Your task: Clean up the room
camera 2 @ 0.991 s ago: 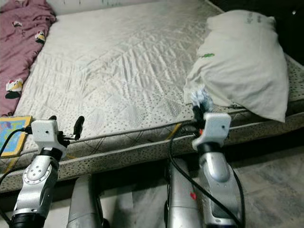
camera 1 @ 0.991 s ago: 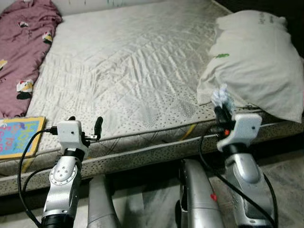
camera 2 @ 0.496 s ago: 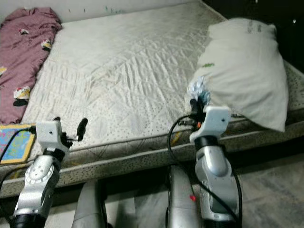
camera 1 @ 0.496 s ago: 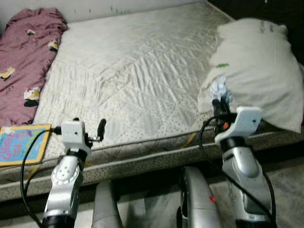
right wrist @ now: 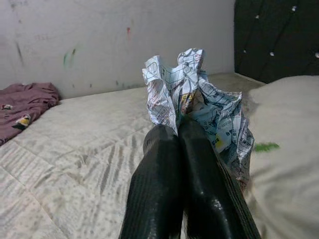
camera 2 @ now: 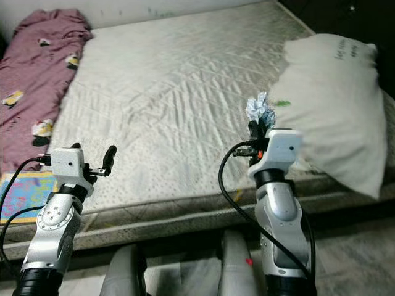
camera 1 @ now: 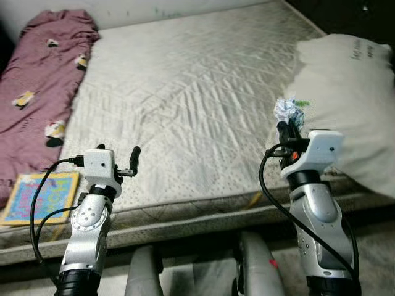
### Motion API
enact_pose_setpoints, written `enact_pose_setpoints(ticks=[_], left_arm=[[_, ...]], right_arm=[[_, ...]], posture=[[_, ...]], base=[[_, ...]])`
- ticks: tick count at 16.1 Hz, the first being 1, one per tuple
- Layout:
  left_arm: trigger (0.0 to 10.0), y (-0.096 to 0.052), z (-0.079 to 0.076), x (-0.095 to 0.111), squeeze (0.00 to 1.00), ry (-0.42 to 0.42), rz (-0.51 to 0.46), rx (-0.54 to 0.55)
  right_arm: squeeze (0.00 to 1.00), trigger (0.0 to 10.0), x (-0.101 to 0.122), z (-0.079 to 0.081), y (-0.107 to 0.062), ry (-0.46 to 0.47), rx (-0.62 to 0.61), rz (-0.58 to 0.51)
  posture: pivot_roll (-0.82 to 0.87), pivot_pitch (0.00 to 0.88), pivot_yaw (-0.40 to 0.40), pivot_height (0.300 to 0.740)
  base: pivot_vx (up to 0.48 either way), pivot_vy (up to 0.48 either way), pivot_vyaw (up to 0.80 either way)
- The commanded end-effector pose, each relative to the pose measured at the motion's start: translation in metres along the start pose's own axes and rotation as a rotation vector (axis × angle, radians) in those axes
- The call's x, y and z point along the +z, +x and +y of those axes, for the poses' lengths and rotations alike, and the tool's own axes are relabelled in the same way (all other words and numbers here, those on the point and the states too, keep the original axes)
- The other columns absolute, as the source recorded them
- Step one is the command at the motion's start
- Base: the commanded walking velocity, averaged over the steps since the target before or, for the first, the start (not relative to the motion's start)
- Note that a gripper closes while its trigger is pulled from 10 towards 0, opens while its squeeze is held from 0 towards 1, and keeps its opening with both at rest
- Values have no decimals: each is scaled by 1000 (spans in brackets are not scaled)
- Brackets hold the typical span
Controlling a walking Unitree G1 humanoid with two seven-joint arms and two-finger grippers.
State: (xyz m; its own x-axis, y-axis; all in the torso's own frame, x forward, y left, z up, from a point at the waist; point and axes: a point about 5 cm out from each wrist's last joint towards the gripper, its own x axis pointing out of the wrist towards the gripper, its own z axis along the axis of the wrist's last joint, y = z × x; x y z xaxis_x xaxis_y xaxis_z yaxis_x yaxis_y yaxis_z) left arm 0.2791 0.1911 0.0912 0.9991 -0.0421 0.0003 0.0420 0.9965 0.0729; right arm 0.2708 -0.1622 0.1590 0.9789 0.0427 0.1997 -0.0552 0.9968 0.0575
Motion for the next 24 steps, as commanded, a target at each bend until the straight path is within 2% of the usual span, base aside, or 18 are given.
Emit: enact_pose_setpoints(ticks=[1,6,13,14,15,18,23,24], left_arm=[[10000,-1,4,-3,0,19,19,8],[10000,0,5,-4,0,25,24,30],[10000,3,4,-6,0,10,46,22],[10000,5,4,-4,0,6,42,15],[10000,6,4,-3,0,-1,40,16],[10000,7,3,-1,0,-3,32,13],[10000,6,1,-3,0,-15,43,3],[10000,6,1,-4,0,-19,46,1]], right_arm=[[0,10000,1,2,3,9,8,-6],[0,10000,2,0,6,1,-9,-14],[0,10000,-7,-4,1,-7,-40,20],[0,10000,-7,3,6,-16,4,13],[0,10000,-6,6,9,-68,28,4],[0,10000,-10,1,11,-38,-19,27],[0,10000,-16,-2,11,-131,-31,42],[0,10000,-17,-3,11,-118,-46,52]], posture=[[-65,0,86,690],[-69,0,93,740],[-71,0,91,740],[-74,0,95,740],[-71,0,92,740],[-67,0,88,740],[-70,0,86,740],[-74,0,85,740]], base=[[0,0,0],[0,0,0],[0,0,0],[0,0,0],[0,0,0],[0,0,0],[0,0,0],[0,0,0]])
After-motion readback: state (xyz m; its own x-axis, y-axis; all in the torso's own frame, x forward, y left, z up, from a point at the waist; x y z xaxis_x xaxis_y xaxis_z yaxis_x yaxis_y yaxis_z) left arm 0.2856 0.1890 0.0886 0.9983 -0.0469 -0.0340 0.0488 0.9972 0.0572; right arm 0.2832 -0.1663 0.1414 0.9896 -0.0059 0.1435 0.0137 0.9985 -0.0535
